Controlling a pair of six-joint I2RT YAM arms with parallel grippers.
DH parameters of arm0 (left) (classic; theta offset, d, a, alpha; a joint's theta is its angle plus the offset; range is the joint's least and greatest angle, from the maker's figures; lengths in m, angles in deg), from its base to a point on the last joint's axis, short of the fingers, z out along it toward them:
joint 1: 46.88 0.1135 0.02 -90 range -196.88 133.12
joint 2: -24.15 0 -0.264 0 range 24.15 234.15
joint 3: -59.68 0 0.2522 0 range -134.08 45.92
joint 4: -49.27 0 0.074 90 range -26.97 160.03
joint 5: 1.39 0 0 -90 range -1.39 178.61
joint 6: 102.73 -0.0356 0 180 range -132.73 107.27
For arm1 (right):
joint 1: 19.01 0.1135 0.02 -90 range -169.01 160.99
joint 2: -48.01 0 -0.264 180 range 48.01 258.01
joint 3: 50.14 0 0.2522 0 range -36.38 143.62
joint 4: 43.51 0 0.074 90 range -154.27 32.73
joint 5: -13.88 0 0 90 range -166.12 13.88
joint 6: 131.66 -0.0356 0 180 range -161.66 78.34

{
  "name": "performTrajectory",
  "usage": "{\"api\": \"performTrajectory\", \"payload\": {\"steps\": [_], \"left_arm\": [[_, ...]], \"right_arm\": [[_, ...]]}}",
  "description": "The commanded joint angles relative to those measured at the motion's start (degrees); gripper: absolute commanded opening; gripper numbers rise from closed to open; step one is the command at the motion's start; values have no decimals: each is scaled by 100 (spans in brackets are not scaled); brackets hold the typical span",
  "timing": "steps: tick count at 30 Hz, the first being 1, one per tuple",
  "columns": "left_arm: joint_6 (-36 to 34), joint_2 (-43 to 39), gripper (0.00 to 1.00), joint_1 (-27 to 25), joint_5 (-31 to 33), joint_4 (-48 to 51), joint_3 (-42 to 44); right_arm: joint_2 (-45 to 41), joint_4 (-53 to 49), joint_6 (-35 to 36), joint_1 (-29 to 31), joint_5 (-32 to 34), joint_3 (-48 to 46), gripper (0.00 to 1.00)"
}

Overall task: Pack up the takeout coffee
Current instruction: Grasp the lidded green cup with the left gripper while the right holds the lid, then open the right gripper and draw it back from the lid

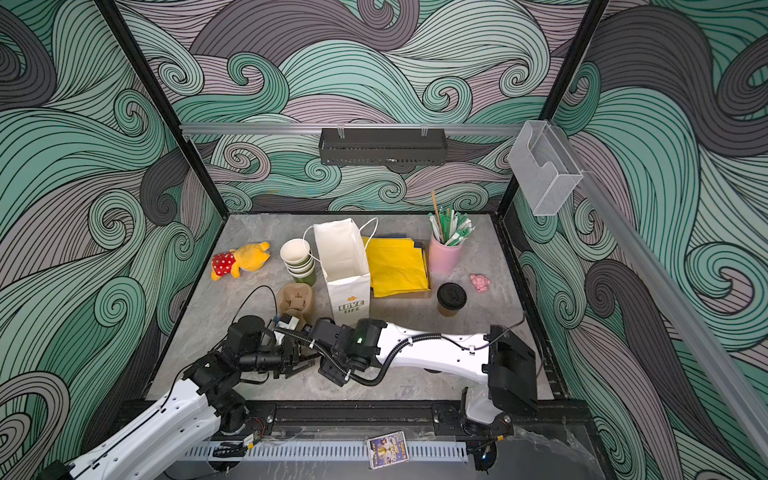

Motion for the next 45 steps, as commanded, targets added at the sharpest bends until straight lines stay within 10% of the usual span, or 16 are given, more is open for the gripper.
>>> {"api": "performTrajectory", "payload": {"steps": [1,29,40,45], "left_arm": [[6,179,66,-196,-25,-419,4],[-481,991,57,-427,191,45,-220],[-525,991,57,-453,169,48,-241],[-558,1020,56,-470,181,50,-257]], "right_arm": [[341,-270,266,76,-514,-490,69],[-697,-217,-134,67,-56,303,91],[-2547,458,-4111,-25,198,-1691,61],[-2742,1297,-4575,-18,-141,-2369,51]]}}
